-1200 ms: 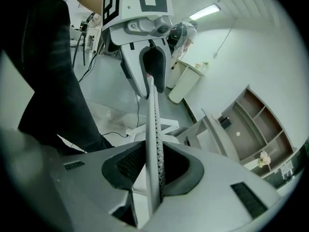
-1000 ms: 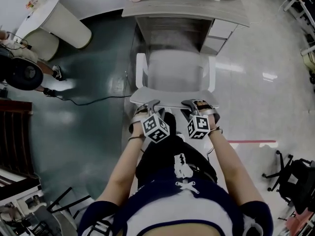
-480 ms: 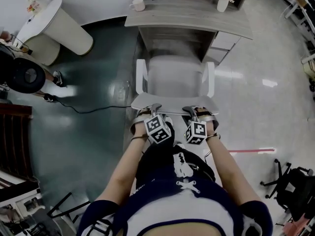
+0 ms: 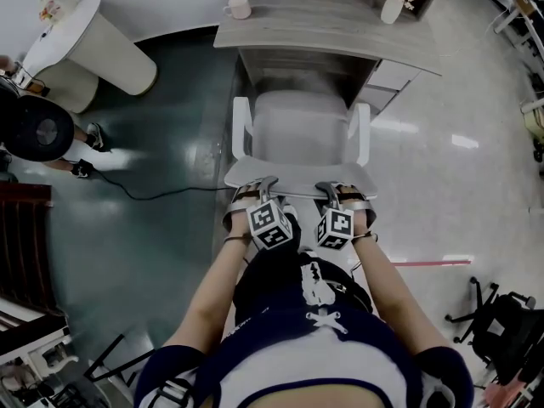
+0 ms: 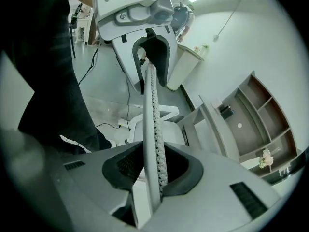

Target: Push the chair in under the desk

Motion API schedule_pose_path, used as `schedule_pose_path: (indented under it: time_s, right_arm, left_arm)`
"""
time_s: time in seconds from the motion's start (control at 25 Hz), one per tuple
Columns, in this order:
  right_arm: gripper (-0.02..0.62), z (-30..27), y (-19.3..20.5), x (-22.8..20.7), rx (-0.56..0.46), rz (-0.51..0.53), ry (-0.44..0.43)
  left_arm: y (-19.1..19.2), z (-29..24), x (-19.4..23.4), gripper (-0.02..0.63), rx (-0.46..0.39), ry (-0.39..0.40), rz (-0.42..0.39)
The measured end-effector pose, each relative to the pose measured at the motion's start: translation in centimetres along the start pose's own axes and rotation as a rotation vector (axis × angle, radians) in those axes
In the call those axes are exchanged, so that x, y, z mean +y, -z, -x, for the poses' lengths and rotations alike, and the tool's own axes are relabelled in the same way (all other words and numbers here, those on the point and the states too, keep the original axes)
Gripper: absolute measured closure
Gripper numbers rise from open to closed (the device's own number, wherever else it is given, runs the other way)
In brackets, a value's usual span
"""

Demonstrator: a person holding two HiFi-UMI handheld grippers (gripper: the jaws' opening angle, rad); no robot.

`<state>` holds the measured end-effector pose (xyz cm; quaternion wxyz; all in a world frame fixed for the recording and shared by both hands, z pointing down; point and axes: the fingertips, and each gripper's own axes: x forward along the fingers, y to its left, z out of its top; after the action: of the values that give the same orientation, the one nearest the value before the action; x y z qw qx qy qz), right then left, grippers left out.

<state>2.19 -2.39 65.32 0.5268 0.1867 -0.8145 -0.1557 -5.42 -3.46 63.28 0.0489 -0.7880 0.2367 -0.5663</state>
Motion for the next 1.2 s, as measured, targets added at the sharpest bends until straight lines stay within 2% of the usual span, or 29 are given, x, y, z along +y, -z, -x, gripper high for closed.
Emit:
schedule_pose_path:
  time_s: [0.2,0.48,0.6,1.2]
  right_arm:
    - [0.511,-1.5,-0.3,-2.1,0.013,-0.035,-0.002]
    - [0.512,-3.1,-0.3,-4.8,0.029,-0.037,-0.003]
    - [0.514,-3.5,-0.1,-5.7,0.034,-0.035,0.008]
    - [0.52,-6.3,1.0,-10.3,0.079,-0.027,0.039]
  left_arm:
    - [0.1,-1.2,2.6,0.4,-0.003,0.0,0.005]
    - [-0.3,-2.4,5.3,0.416,-0.039,-0.022,0.007]
    - [-0.7,-2.9,6.1,0.416,-0.037,-0.005,0.008]
    - [-2.0,-5.1,10.8,0.423,-0.09,-0.016,-0.061]
